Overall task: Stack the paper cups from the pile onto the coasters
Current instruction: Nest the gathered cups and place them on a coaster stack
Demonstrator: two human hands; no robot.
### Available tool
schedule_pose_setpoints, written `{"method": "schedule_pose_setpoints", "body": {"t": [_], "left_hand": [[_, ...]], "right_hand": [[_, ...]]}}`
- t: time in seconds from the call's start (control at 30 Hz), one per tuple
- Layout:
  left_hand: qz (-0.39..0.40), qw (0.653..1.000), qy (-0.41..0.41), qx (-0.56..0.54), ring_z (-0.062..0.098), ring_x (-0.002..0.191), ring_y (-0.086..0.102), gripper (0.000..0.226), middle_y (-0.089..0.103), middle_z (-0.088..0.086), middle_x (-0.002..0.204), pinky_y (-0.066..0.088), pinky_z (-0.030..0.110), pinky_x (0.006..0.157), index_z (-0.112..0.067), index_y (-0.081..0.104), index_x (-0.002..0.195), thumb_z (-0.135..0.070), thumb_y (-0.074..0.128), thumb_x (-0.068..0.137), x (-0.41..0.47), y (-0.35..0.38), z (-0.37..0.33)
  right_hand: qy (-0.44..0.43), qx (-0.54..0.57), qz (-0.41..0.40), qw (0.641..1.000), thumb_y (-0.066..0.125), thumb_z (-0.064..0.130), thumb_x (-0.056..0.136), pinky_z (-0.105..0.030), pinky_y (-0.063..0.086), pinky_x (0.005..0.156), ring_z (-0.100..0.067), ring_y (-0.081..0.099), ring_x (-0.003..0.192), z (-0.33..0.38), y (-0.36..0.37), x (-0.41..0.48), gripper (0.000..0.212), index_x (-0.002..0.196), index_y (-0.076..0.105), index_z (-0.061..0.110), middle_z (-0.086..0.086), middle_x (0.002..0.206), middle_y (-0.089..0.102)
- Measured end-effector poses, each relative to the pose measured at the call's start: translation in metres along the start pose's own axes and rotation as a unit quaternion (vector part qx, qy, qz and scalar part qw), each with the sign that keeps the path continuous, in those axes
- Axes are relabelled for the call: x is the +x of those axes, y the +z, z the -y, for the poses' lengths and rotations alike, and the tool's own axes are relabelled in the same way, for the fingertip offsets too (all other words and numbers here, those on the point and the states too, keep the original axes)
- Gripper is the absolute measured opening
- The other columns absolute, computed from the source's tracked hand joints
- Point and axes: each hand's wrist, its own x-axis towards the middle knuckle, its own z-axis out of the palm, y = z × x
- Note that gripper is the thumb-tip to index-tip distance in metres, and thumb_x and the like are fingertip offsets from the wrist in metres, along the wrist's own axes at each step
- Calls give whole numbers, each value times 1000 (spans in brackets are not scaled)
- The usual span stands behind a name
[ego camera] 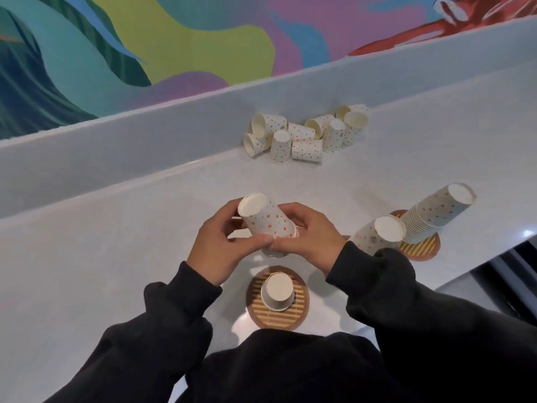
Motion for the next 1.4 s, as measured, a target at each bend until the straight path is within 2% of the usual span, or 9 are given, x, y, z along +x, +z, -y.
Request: {"method": "schedule_pose_setpoints", "body": {"t": [0.1,0.27,0.47,0.73,0.9,1.03,1.1,1.3,1.4], "left_hand": [[48,999,-10,22,15,115,68,66,69,-15,125,59,35,87,-49,60,128,-43,89,69,-15,6,3],[69,992,-12,103,5,116,66,72,69,-21,125,62,35,85,-45,57,136,-30,93,75,-37,11,12],[92,980,14,176,-3,118,61,70,65,-30,125,58,28,91,-54,53,130,-36,92,74,-55,25,36],[105,967,-10,233,-6,118,57,64,60,-33,127,51,25,100,-56,51,128,-51,85,74,-60,40,87],[141,943,-35,300,1,122,56,84,55,-32,133,47,26,105,-75,32,124,-36,86,73,-55,41,105],[139,927,-46,345,7,127,54,80,58,-22,140,37,20,103,-53,42,142,-37,84,76,-51,46,108],[133,928,-45,346,8,127,53,78,59,-20,139,36,21,102,-47,47,143,-39,85,75,-50,47,109],[135,936,-48,322,0,116,49,76,59,-22,133,39,23,101,-60,38,129,-42,86,73,-52,44,115],[132,939,-58,312,3,120,51,75,60,-22,133,39,23,102,-54,47,135,-44,85,72,-51,44,119]], "right_hand": [[-6,-8,32,999,93,26,72,-20,55,90,-2,65,113,-14,-1,-13,68,131,59,26,11,123,69],[-24,-54,45,997,91,39,70,-36,52,107,-4,62,123,-37,4,-31,71,133,59,35,16,128,67],[-14,-116,50,992,89,46,72,-36,52,106,1,58,124,-69,13,-45,72,135,54,41,23,130,64],[22,-141,57,988,91,38,68,-39,51,108,0,59,123,-112,29,-43,75,134,56,42,22,129,65],[28,-166,63,984,89,28,69,-33,48,111,0,56,125,-121,29,-39,77,135,53,45,23,134,62],[29,-197,79,977,89,27,73,-30,43,113,-6,54,130,-124,27,-37,80,141,49,43,17,142,59],[22,-205,85,975,87,29,78,-28,39,114,-9,52,134,-123,27,-36,78,145,48,39,13,146,57],[8,-213,92,973,83,41,82,-14,31,108,6,46,130,-126,28,-37,74,139,40,59,20,147,56],[9,-214,92,972,82,41,83,-15,31,108,10,43,126,-128,29,-37,74,141,40,58,20,146,56]]}}
